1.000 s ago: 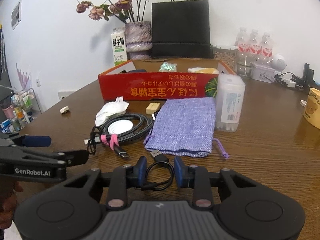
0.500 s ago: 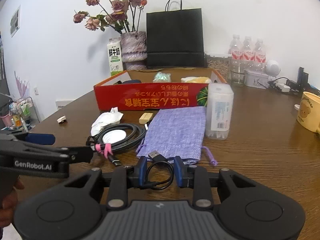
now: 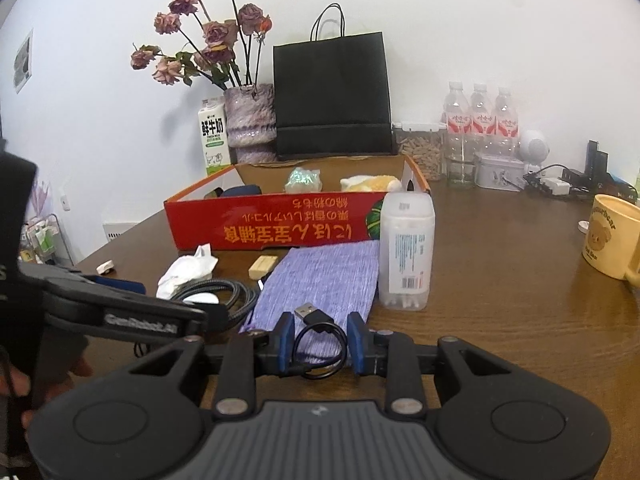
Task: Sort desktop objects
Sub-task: 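Grasp the coiled braided black cable with the left gripper, then carry both cables into the red box and release them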
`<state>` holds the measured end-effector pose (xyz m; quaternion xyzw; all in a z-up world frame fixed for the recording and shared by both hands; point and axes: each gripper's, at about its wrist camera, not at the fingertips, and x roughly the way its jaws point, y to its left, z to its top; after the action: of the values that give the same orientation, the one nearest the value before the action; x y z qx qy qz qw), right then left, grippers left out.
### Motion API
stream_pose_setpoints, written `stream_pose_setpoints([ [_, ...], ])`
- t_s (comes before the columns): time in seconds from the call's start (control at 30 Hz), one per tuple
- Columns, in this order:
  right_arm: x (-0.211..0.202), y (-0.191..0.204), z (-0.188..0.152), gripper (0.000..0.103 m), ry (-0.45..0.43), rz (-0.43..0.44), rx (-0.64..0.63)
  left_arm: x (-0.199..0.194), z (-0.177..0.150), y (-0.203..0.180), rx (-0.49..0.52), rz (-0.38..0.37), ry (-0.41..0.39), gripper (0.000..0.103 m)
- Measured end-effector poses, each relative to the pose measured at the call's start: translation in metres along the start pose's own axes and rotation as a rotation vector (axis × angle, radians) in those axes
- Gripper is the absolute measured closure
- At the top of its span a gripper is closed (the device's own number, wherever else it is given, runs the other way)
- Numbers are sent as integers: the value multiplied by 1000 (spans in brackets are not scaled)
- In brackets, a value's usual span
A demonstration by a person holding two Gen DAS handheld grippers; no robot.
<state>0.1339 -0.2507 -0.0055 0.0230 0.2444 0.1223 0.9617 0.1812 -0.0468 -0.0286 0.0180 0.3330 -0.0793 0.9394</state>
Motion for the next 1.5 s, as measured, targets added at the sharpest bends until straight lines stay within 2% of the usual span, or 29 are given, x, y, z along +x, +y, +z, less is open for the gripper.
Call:
stream_pose_setpoints([
  [0.47,21,-9,11,76,32,31,-3,27,9,-3,-8,4,77,0],
  [0.53,22,-9,11,76,41,34,-2,28,9,-2,-7,1,78,1],
  [0.6,23,-9,11,76,47,35,-4,27,10,-3,3,-3,75,11],
  [0.87,22,-9,12,76,58,29,1,21,8,-3,14,-32,64,13],
  [1.23,16,-5,22,76,32,21,-13,-4,9,-3,43,-15,-6,14],
  [1.43,12,2,36,76,-5,19,-31,-20,17,5,27,-17,-61,15],
  [1.5,11,4,42,76,-21,19,-35,-25,22,8,21,-15,-82,19],
])
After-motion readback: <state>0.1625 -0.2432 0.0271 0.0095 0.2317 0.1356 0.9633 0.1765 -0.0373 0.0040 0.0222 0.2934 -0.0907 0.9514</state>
